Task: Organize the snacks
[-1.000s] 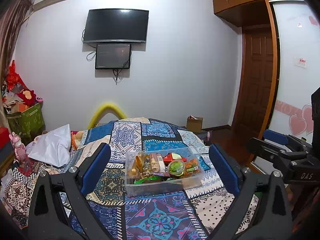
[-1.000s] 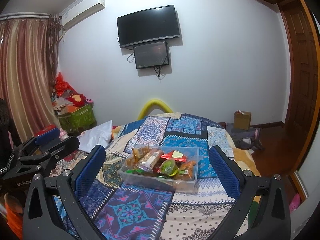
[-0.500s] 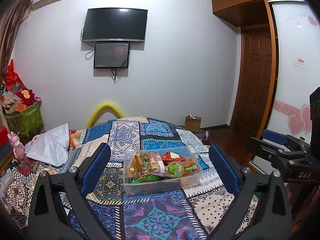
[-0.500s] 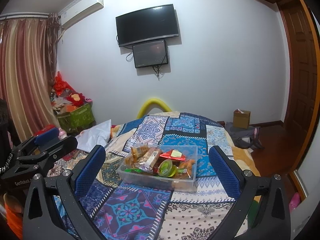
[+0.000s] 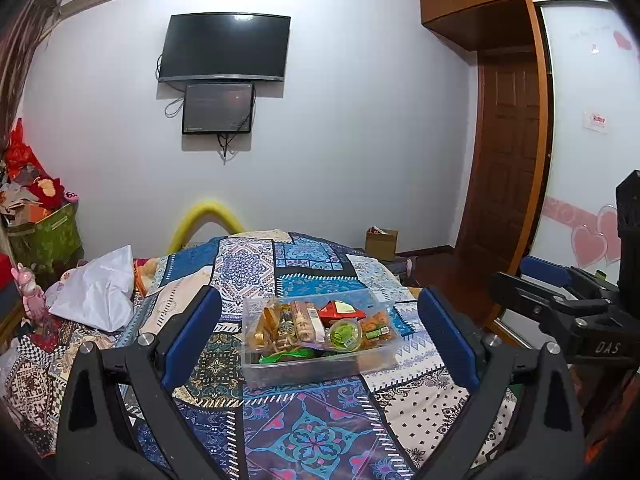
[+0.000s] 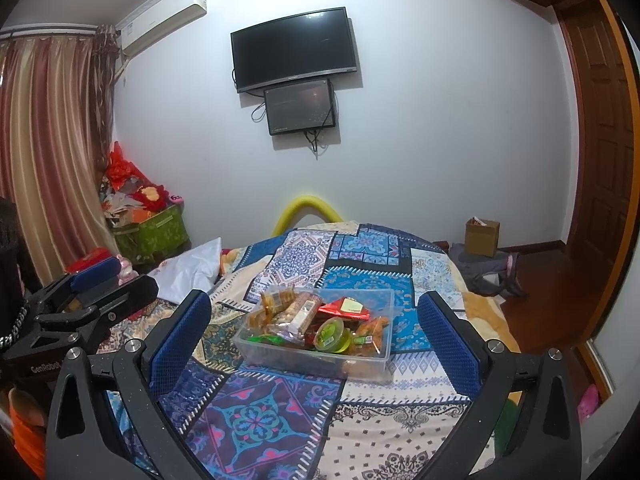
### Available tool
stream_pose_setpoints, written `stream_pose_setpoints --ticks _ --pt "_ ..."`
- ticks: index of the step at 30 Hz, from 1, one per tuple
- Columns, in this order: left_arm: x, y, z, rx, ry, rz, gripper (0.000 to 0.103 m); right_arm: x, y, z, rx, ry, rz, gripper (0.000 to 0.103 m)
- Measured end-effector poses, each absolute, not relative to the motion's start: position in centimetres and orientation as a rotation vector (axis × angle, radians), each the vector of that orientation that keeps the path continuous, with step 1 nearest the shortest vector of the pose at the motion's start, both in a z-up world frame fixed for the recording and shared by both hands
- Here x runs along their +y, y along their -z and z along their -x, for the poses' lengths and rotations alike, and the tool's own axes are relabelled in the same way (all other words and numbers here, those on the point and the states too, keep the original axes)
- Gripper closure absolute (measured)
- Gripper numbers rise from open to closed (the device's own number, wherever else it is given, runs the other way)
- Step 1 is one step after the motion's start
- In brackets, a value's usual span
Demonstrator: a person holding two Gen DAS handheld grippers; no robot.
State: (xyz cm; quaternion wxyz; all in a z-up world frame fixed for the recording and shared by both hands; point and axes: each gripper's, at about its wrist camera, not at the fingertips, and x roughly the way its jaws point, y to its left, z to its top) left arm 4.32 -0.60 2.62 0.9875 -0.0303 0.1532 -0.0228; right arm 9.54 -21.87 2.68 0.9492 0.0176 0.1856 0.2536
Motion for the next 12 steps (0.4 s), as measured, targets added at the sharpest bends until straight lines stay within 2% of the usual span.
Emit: stream_pose_setpoints --ticks 12 --pt "-0.46 -2.51 -4.24 0.308 0.05 0.082 0.003 -21.55 -2.42 -9.78 0.386 -0.521 -0.025 0.0"
